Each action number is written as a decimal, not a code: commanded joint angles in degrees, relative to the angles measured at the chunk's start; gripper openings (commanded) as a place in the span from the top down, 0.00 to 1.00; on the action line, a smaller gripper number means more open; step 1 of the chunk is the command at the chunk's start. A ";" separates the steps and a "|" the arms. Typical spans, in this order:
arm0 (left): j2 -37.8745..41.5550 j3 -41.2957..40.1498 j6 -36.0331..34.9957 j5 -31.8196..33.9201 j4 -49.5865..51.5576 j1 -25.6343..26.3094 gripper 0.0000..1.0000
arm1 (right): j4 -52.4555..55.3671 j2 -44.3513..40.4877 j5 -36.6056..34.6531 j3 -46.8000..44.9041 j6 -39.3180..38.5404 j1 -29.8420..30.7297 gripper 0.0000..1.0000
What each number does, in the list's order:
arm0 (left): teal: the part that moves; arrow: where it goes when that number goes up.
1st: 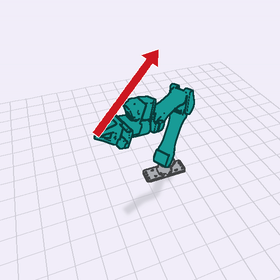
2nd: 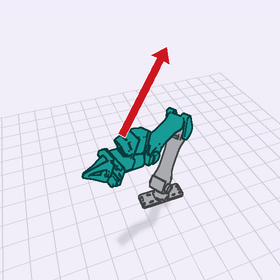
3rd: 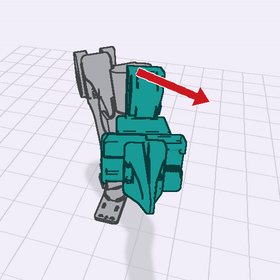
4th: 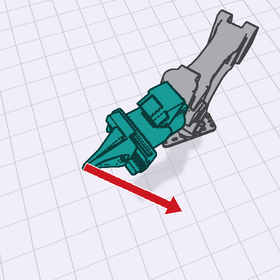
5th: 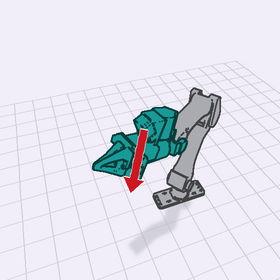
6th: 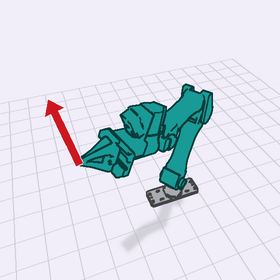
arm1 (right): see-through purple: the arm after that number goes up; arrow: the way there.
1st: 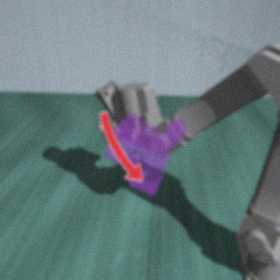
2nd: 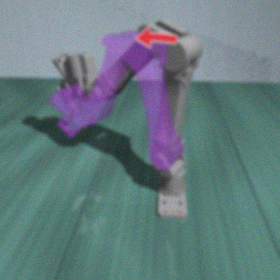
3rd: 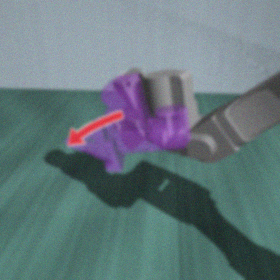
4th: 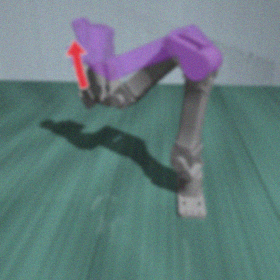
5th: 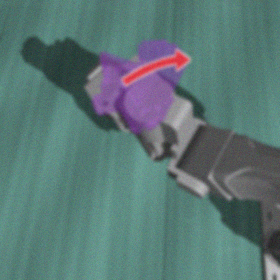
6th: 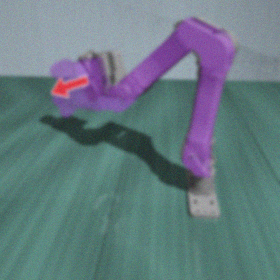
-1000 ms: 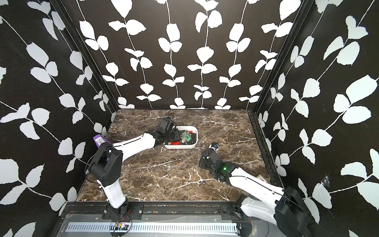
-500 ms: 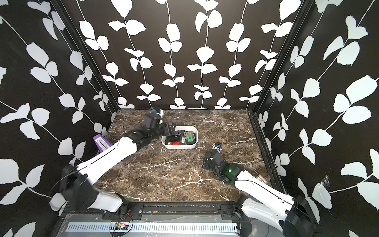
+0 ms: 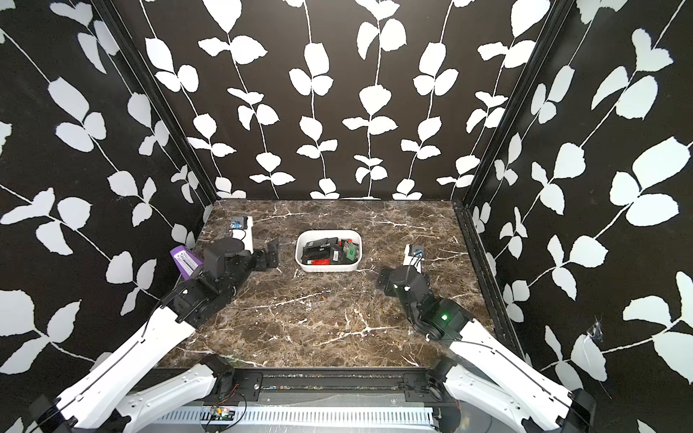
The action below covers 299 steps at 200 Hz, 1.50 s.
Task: Put the tea bags into the storage box
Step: Reset both arms
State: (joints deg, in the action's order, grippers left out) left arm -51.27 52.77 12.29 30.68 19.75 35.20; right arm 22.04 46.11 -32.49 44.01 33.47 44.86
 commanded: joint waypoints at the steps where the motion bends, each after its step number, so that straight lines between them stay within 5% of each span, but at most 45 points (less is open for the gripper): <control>1: 1.02 -5.58 -7.78 17.49 -5.59 -0.26 0.01 | -17.03 -1.80 -5.69 -4.17 -25.46 0.30 0.01; 22: 0.72 -11.82 -14.51 16.64 -16.10 -1.26 0.01 | -26.54 -1.47 -5.71 -8.12 -43.95 0.27 0.01; 33: -0.68 -13.97 -15.80 15.67 -20.43 -2.19 0.01 | -34.71 -0.83 -10.32 -11.62 -46.63 -0.09 0.01; 132: -13.77 -23.94 -11.82 4.10 -36.32 -21.46 0.01 | -43.92 10.53 2.62 -20.34 -33.49 -30.91 0.01; 204: -26.67 -27.87 -15.89 -3.79 -54.38 -23.95 0.01 | -58.35 23.82 9.97 -24.21 -29.63 -38.22 0.01; 285: -38.64 -32.17 -20.60 -16.08 -77.43 -28.08 0.01 | -72.93 35.59 18.60 -24.96 -34.27 -40.45 0.00; 299: -37.76 -31.49 -19.95 -16.73 -73.40 -28.21 0.01 | -76.43 38.28 19.08 -25.66 -33.92 -40.81 0.01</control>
State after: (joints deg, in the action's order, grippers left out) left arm -89.19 21.45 -6.85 18.48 -50.13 7.40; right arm -44.91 81.28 -15.73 20.49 -0.08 4.78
